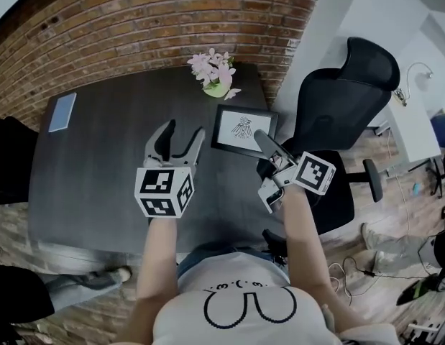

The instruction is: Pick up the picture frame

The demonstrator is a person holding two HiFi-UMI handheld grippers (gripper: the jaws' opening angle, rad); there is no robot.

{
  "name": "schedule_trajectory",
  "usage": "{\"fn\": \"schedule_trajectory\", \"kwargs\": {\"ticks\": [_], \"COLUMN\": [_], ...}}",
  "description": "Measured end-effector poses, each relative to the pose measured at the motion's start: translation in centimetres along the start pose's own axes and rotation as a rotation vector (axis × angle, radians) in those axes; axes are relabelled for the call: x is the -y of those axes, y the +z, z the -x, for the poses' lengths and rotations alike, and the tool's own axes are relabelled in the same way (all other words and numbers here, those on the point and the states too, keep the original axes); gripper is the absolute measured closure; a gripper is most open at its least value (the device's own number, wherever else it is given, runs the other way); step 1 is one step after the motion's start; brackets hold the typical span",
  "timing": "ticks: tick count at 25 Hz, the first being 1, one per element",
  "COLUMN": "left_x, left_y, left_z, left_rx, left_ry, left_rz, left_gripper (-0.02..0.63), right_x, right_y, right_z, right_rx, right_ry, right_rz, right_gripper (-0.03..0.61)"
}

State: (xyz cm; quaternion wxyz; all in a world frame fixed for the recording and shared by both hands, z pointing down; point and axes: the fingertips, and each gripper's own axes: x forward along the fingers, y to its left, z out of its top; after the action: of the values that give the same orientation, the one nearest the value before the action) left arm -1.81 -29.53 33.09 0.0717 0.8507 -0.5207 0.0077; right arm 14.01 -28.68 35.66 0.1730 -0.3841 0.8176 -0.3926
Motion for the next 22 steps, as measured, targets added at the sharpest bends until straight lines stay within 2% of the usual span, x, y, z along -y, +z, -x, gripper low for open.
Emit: {"fn": "schedule_trajectory", "kwargs": {"ticks": [3, 5, 7, 8, 9, 22], "left_x": [-0.4, -0.8, -1.4, -1.7, -1.9, -1.3], "left_y": [1.7, 2.7, 3.8, 4.2, 4.6, 7.7], "left_z": [1.5, 2.3, 3.0, 3.3, 3.6, 4.3], "left_rx": [0.064, 0.096, 0.123, 0.135, 0.145, 0.249], "left_ry": [0.007, 0.023, 0.057, 0.076, 0.089, 0.046], "left_rz": [-0.025, -0.047, -0.071, -0.079, -0.082, -0.137], "left_gripper": [0.351, 0.378, 0.459, 0.552, 0.613, 0.615], "right_x": [-3.0, -4.6, -6.0, -6.6, -7.1, -10.0], "right_y": [0.7, 1.1, 1.8, 2.1, 2.5, 4.4], "right_z": [0.4, 0.7, 0.8, 0.8, 0.8, 1.0], "right_rx": [0.034, 0.051, 0.072, 0.084, 0.094, 0.181], "right_ry": [0.057, 0.069, 0.079, 0.083, 0.085, 0.123], "right_rz": [0.077, 0.121, 0.163, 0.179, 0.192, 0.245], "right_gripper": [0.555, 0.555, 0.555, 0.555, 0.555, 0.557]}}
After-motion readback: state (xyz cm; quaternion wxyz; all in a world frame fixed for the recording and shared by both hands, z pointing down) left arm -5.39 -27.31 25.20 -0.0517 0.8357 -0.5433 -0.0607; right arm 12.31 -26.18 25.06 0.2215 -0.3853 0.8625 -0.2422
